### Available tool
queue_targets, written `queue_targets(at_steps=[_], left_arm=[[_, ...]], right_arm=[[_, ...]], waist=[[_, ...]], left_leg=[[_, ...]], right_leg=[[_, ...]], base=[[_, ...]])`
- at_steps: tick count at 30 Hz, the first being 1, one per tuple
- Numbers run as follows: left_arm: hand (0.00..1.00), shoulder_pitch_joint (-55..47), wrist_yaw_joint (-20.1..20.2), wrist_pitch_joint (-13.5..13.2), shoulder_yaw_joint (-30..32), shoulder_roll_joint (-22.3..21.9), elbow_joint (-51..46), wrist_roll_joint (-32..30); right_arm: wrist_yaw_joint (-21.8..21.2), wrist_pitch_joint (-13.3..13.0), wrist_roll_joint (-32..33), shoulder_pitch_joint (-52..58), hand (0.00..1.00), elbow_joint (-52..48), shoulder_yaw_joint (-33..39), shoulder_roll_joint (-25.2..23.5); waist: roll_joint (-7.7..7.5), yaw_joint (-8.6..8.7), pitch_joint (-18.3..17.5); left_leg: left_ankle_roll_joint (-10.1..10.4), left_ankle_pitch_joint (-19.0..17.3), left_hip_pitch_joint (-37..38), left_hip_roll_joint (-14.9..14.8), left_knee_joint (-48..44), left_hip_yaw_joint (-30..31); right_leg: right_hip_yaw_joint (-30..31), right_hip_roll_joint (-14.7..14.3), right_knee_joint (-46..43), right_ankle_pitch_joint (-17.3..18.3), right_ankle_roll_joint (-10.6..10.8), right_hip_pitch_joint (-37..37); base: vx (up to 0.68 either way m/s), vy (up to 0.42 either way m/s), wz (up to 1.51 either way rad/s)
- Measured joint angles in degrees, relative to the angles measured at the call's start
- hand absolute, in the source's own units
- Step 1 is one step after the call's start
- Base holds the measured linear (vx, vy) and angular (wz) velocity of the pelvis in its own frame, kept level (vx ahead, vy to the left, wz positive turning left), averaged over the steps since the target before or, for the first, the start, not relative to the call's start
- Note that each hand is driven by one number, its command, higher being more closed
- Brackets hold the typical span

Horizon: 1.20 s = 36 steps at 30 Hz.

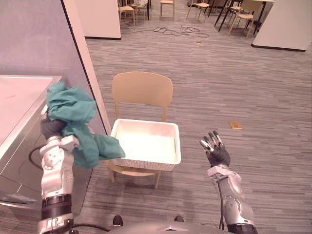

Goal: Pick up the laundry basket with both hands and put the clothes into the washing machine.

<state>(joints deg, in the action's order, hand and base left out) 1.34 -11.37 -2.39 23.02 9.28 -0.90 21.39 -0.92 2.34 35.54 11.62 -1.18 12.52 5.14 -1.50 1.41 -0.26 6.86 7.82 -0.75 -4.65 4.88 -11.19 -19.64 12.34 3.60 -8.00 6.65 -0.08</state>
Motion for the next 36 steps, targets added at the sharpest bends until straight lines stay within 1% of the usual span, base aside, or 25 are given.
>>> queue_targets(at_steps=[2,4,5,6,8,10,11,12,13,14,15,16,17,18,19,21,22,24,28,32,33,34,36], left_arm=[[1.0,-3.92,0.04,-0.23,2.45,-2.62,-0.85,0.61],[1.0,-8.35,0.04,-0.25,4.89,-6.14,-0.67,0.98],[1.0,-9.96,0.04,-0.25,5.18,-7.35,-0.29,0.97],[1.0,-12.45,0.12,-0.25,5.23,-9.08,1.26,0.99],[1.0,-15.22,0.17,-0.07,5.62,-11.06,5.68,0.95],[1.0,-17.17,0.35,0.25,5.67,-13.22,12.83,0.94],[1.0,-17.73,0.64,0.93,5.14,-13.71,17.41,0.96],[1.0,-17.77,0.72,1.3,4.84,-13.68,19.87,0.96],[1.0,-17.76,1.02,2.02,4.49,-13.66,24.64,0.95],[1.0,-17.67,1.55,2.4,4.32,-13.66,29.23,0.92],[1.0,-17.57,1.76,2.42,4.42,-13.67,31.78,0.89],[1.0,-17.2,1.83,2.43,4.76,-13.7,37.46,0.79],[1.0,-16.32,1.97,2.66,6.05,-13.78,43.93,0.68],[1.0,-15.91,2.08,2.92,6.58,-13.79,47.06,0.27],[1.0,-15.47,2.3,3.58,7.43,-13.8,52.3,-0.95],[1.0,-15.36,2.67,3.88,8.97,-13.34,56.33,-1.87],[1.0,-15.4,3.04,4.06,9.29,-12.33,57.95,-2.91],[1.0,-15.43,3.19,4.45,9.62,-11.56,58.9,-4.5],[1.0,-14.89,3.68,4.96,10.57,-11.2,60.69,-5.92],[1.0,-13.96,4.08,5.02,10.6,-11.16,60.69,-5.99],[1.0,-13.82,4.09,5.02,10.59,-11.13,60.69,-5.99],[1.0,-13.57,4.12,5.01,10.57,-11.08,60.67,-5.99],[1.0,-13.06,4.15,4.99,10.56,-11.04,60.6,-5.95]], right_arm=[[0.39,-0.01,-2.65,2.02,0.0,0.6,3.82,-1.81],[1.74,-0.05,-9.31,2.79,0.0,5.72,9.18,-2.92],[2.76,-0.03,-11.79,3.02,0.0,8.49,11.11,-2.95],[4.29,0.22,-15.55,3.81,0.0,12.54,13.86,-3.17],[6.46,0.75,-19.56,4.17,0.0,17.54,17.5,-4.26],[8.58,1.52,-22.45,5.47,0.0,22.87,18.37,-4.98],[9.31,1.95,-22.57,6.13,0.0,25.91,18.49,-5.5],[9.55,2.01,-22.81,6.15,0.0,27.88,18.6,-5.63],[9.92,2.59,-24.55,5.99,0.0,31.87,18.61,-5.84],[10.19,2.93,-24.8,5.85,0.0,35.42,18.83,-6.18],[10.22,2.97,-24.8,5.54,0.0,37.59,19.47,-6.34],[10.31,3.02,-25.08,4.68,0.0,42.56,20.76,-6.34],[10.34,3.07,-27.21,3.64,0.0,47.03,22.55,-6.35],[10.3,3.15,-28.18,3.3,0.0,49.0,23.41,-6.29],[10.32,3.29,-29.95,2.74,0.0,52.23,25.0,-6.25],[10.38,4.04,-31.4,2.73,0.0,54.83,26.31,-6.37],[10.4,4.11,-31.35,2.63,0.0,56.15,26.61,-6.22],[10.34,4.09,-31.35,2.26,0.0,56.33,26.67,-6.16],[10.14,3.51,-31.22,-0.96,0.0,57.28,26.46,-4.97],[10.08,2.87,-30.76,-3.37,0.0,58.46,26.38,-4.47],[10.01,2.87,-30.74,-3.94,0.0,58.47,26.32,-4.52],[9.86,2.86,-30.7,-4.11,0.0,58.48,26.11,-4.53],[9.82,2.85,-30.69,-4.99,0.0,58.47,25.86,-4.51]], waist=[[0.3,-0.16,-0.25],[0.52,-0.31,-0.39],[0.6,-0.47,-0.44],[0.95,-0.83,-0.88],[1.64,-0.88,-1.16],[2.29,-1.01,-1.42],[2.05,-1.33,-1.35],[2.15,-1.32,-1.4],[2.27,-1.32,-1.46],[2.22,-1.31,-1.45],[2.17,-1.33,-1.51],[2.06,-1.38,-1.53],[1.97,-1.34,-1.48],[1.94,-1.26,-1.48],[1.81,-1.13,-1.32],[1.52,-0.92,-0.92],[1.76,-0.87,-0.61],[1.59,-0.78,-0.42],[1.35,-0.46,0.88],[1.4,-0.56,2.67],[1.45,-0.58,2.94],[2.1,-0.48,3.54],[1.4,-0.51,5.1]], left_leg=[[-0.03,-0.03,0.07,0.03,0.0,0.05],[-0.12,-0.13,0.63,0.04,0.0,0.12],[-0.17,-0.28,0.93,0.04,0.0,0.18],[-0.13,-0.5,0.98,0.04,0.01,0.25],[-0.16,-0.55,1.37,0.05,0.02,0.25],[-0.4,-0.87,2.41,-0.02,0.02,0.16],[0.08,-1.29,2.77,-0.13,0.02,0.16],[0.23,-1.39,3.02,-0.15,0.02,0.17],[0.32,-1.47,3.1,-0.13,0.02,0.19],[0.34,-1.49,3.51,-0.07,0.02,0.18],[0.34,-1.49,3.6,-0.05,0.02,0.16],[0.34,-1.49,3.54,0.02,0.03,0.02],[0.34,-1.49,3.27,0.09,0.03,-0.15],[0.34,-1.49,3.06,0.14,0.03,-0.21],[0.34,-1.49,2.78,0.27,0.03,-0.27],[0.35,-1.49,2.81,0.37,0.03,-0.26],[0.35,-1.49,2.92,0.38,0.03,-0.27],[0.35,-1.49,3.09,0.34,0.03,-0.45],[0.4,-1.52,3.79,0.1,0.03,-1.53],[0.41,-1.53,3.13,-0.09,0.03,-1.46],[0.41,-1.53,2.51,-0.26,0.03,-1.4],[0.44,-1.53,1.8,-0.69,0.02,-1.19],[0.48,-1.51,1.76,-0.77,0.01,-1.05]], right_leg=[[0.0,0.0,0.08,0.07,0.09,0.1],[-0.01,0.0,0.13,0.22,0.28,0.64],[-0.04,-0.01,0.14,0.33,0.39,0.97],[-0.14,-0.01,0.11,0.48,0.55,1.11],[-0.26,0.03,0.09,0.68,0.79,1.61],[-0.45,0.05,-0.18,1.14,1.01,2.35],[-0.68,0.16,-0.78,1.45,1.0,2.54],[-0.79,0.19,-0.86,1.46,0.99,2.79],[-1.06,0.21,-0.8,1.56,1.03,3.4],[-1.38,0.27,-0.39,1.7,0.96,4.04],[-1.4,0.28,-0.33,1.79,0.94,4.15],[-1.4,0.32,-0.15,1.83,0.94,4.12],[-1.4,0.32,0.46,1.85,0.95,4.09],[-1.4,0.31,0.86,1.85,0.95,4.08],[-1.38,0.31,1.4,1.85,0.95,4.01],[-1.22,0.37,1.41,1.86,0.93,4.06],[-1.02,0.36,1.41,1.86,0.93,4.07],[-0.38,0.26,1.41,1.86,0.93,3.99],[0.95,0.17,1.42,1.86,0.92,3.85],[1.69,-0.11,1.42,1.88,0.92,2.97],[1.69,-0.28,1.42,1.94,0.85,2.42],[1.63,-0.72,1.4,2.0,0.63,2.2],[1.5,-1.0,1.41,1.95,0.57,2.2]], base=[[0.0,0.0,0.0],[0.0,0.0,0.0],[0.02,0.001,0.03],[0.01,0.003,0.05],[0.0,0.002,0.03],[-0.02,0.0,0.01],[-0.05,-0.001,0.05],[-0.07,-0.001,0.05],[-0.08,0.002,0.08],[-0.09,0.006,0.07],[-0.08,0.017,0.04],[-0.07,0.022,-0.01],[-0.06,0.021,-0.01],[-0.05,0.019,-0.01],[-0.04,0.014,-0.01],[-0.04,0.016,0.0],[-0.03,0.008,-0.02],[-0.02,-0.003,-0.1],[-0.03,-0.003,-0.16],[-0.03,-0.009,-0.04],[-0.02,-0.043,0.05],[-0.01,-0.039,0.1],[-0.03,-0.035,0.15]])
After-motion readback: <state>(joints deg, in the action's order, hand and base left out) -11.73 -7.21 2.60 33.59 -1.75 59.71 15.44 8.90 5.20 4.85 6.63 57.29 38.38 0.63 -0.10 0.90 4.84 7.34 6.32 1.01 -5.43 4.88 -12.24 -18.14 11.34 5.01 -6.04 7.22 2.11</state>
